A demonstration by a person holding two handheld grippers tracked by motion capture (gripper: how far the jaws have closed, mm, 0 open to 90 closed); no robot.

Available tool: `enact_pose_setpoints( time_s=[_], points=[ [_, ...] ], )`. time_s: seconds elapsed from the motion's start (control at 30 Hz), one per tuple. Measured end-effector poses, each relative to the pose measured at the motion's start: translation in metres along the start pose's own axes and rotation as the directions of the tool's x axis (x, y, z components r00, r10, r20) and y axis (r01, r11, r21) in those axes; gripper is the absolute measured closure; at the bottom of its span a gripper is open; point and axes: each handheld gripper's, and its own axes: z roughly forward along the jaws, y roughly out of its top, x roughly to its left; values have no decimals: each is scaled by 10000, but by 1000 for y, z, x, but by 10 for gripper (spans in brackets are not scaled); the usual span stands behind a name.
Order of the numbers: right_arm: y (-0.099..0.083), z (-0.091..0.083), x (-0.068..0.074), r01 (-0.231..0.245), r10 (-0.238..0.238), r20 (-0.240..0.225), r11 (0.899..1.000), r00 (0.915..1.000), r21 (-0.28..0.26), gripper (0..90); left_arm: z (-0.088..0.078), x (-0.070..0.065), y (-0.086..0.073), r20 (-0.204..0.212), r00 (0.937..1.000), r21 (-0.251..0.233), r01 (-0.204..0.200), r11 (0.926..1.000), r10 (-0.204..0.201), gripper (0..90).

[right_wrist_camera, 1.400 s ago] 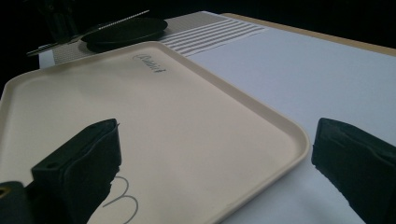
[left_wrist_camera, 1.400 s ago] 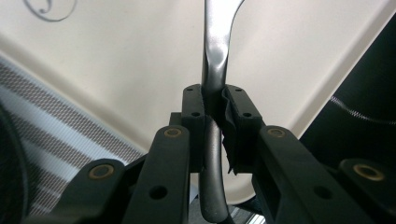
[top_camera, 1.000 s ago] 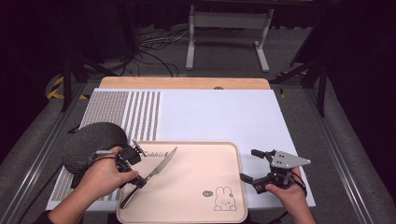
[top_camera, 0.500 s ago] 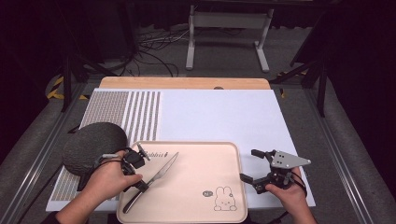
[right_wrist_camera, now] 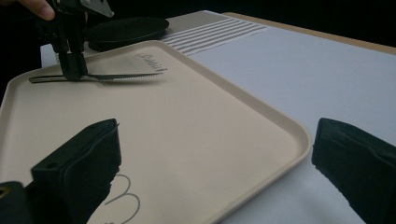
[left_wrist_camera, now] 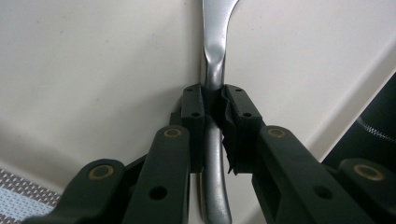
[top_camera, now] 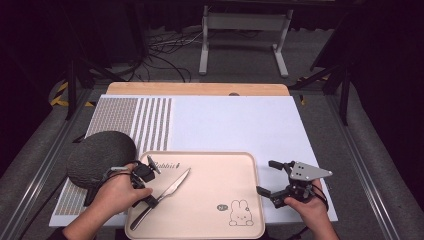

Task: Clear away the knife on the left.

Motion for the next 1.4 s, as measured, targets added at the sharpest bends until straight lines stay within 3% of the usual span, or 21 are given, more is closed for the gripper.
enact_pose_setpoints(
  time_s=[0.37,0.53,0.6,0.63,0.73,0.77,0.9,0.97,1.0,1.03,1.1,1.17,1.2,1.23,1.27,1.3,1.33,1.37,1.4],
  points=[
    [0,2,1,16,-15,-169,10000,9999,82,24,0,0,1,57,9999,68,131,9999,-132,801],
    [0,2,1,22,-20,-208,10000,9998,85,24,0,2,1,168,9998,56,66,10000,-67,803],
    [0,1,1,23,-22,-224,10000,9997,70,24,0,1,1,78,9999,68,-136,9999,135,794],
    [0,1,1,33,-31,-237,10000,9997,68,24,0,1,1,144,9994,77,-320,9995,319,776],
    [-1,2,1,43,-40,-245,9999,9997,108,24,-1,-1,2,169,9989,-50,-444,9990,445,608],
    [-1,2,1,38,-35,-256,9999,9997,126,24,-2,-3,2,66,9987,-93,-505,9987,505,608],
    [-1,2,2,69,-65,-288,9999,9996,134,24,-7,-8,2,-446,9932,-520,-1095,9926,1072,416],
    [-1,2,2,62,-59,-273,9999,9996,124,24,-9,-11,1,-942,9833,-946,-1645,9818,1556,294],
    [-1,2,2,62,-59,-273,9999,9996,124,24,-9,-11,1,-942,9833,-946,-1645,9818,1556,262],
    [-1,2,1,62,-58,-288,9999,9996,123,24,-9,-11,1,-1271,9767,-1011,-1864,9772,1732,262],
    [-1,2,1,62,-58,-270,9999,9996,136,24,-10,-12,-1,-1524,9683,-1224,-2174,9684,1981,188],
    [-1,2,1,53,-50,-225,9999,9997,145,24,-12,-13,-2,-1987,9496,-1467,-2732,9507,2423,190],
    [-1,2,1,53,-50,-225,9999,9997,145,24,-12,-13,-2,-1987,9496,-1467,-2732,9507,2423,185],
    [-1,2,1,56,-53,-203,9999,9998,158,23,-12,-15,-3,-2165,9354,-1574,-3160,9356,2795,185],
    [-1,2,0,31,-28,-168,9998,9999,171,23,-13,-16,-3,-2257,9311,-1670,-3268,9302,2866,186],
    [-1,2,0,27,-24,-168,9998,9999,176,23,-13,-17,-3,-2367,9230,-1754,-3478,9210,3034,190],
    [-1,2,0,29,-26,-167,9998,9999,181,23,-14,-18,-3,-2493,9093,-1804,-3816,9065,3332,205],
    [-1,2,0,28,-25,-165,9998,9999,180,23,-15,-20,-3,-2619,8969,-1886,-4097,8925,3563,242],
    [-1,2,1,35,-32,-177,9998,9998,179,23,-15,-23,-3,-2651,8849,-1918,-4376,8785,3830,352]
  ],
)
